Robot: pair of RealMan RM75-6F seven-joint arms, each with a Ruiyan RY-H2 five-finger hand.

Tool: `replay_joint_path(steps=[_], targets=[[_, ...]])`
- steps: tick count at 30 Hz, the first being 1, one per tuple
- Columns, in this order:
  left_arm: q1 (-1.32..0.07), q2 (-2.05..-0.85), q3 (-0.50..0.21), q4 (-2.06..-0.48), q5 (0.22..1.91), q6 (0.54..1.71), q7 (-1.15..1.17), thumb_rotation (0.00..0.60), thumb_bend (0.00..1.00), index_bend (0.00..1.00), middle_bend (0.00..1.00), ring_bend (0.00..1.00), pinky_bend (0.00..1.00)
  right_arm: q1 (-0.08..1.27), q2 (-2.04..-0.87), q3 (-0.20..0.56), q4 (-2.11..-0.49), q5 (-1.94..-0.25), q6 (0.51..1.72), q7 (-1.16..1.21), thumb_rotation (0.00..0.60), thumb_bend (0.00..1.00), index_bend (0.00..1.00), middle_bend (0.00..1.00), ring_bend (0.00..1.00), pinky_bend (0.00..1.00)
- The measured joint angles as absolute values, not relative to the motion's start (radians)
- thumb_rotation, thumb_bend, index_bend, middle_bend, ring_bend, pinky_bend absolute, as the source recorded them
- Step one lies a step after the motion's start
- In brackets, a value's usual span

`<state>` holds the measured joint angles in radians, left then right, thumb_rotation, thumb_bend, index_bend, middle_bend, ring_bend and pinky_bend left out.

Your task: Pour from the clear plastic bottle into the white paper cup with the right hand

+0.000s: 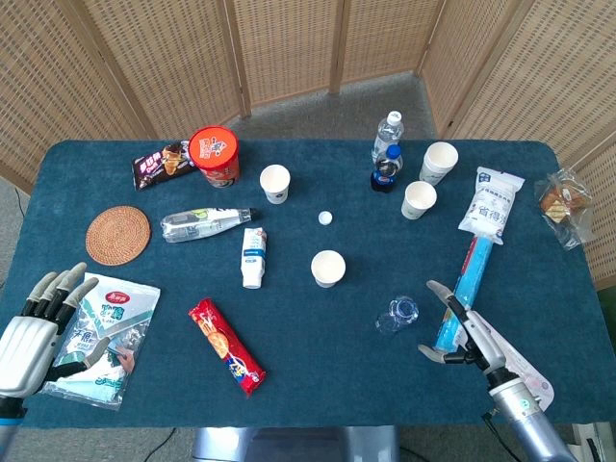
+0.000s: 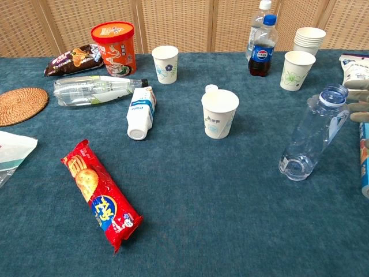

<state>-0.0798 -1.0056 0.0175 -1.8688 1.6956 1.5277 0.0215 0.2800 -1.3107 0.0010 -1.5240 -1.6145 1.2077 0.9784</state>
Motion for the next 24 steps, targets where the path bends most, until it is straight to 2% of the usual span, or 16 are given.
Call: replay_joint_path(steps=[24], targets=[[-0.073, -1.003, 0.027, -1.832, 1.679, 1.531, -0.012, 0.377, 0.38, 0.09, 0.03, 0.0, 0.0, 0.367, -1.42, -0.014, -1.439, -1.594, 1.124, 1.067, 0.6, 0.24, 0.0, 0.0, 0.0, 0.0]])
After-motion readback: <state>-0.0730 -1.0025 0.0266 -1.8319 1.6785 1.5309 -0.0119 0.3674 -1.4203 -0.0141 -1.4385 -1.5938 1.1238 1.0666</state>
